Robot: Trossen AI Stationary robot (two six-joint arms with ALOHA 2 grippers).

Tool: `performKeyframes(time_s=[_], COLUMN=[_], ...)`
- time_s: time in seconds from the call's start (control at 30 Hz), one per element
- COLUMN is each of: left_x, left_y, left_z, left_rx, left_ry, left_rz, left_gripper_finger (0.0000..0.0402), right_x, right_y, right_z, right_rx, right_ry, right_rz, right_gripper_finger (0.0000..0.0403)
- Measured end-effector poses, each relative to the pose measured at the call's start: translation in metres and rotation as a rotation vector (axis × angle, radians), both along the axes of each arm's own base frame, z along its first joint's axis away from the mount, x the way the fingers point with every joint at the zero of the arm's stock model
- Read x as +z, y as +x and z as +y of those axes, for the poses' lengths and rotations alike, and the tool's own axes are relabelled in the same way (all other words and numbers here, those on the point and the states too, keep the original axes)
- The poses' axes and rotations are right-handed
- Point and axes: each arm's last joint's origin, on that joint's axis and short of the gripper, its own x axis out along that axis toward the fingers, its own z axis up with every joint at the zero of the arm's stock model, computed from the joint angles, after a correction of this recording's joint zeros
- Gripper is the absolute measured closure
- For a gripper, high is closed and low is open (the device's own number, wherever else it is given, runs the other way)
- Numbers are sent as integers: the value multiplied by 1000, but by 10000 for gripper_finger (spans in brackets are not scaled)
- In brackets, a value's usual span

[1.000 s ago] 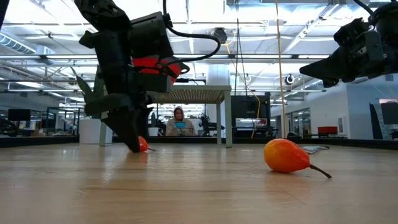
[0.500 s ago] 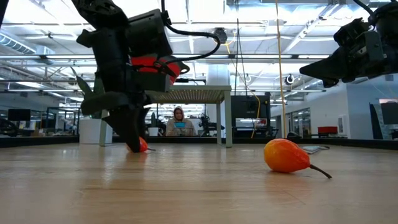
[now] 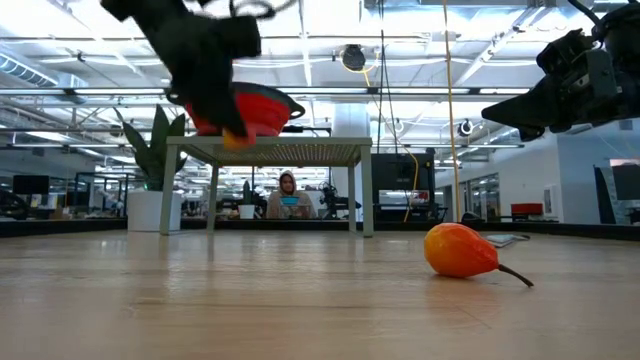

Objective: Pick & Place Fruit
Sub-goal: Put the pear into the red strainer bowl on the shelf

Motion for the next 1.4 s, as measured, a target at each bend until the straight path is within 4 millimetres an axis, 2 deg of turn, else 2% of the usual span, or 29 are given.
performKeyframes(time_s=[0.23,0.47,0.93,1.4], left_x=[48,74,83,94], left_y=[-13,-15,-12,-11], left_z=[-1,0,-7,-28], left_rx=[132,276,556,620], left_ry=[-226,-454,-912,-1289], left_rz=[-278,-478,-521,-497], left_gripper_finger=[313,294,296,291], right_x=[0,0,0,1], right_y=[0,0,0,0], right_z=[0,0,0,0], right_rx=[-1,-1,-1,-1], right_ry=[25,33,46,46], right_rz=[-4,-6,-12,-13], right_gripper_finger=[403,403,403,403])
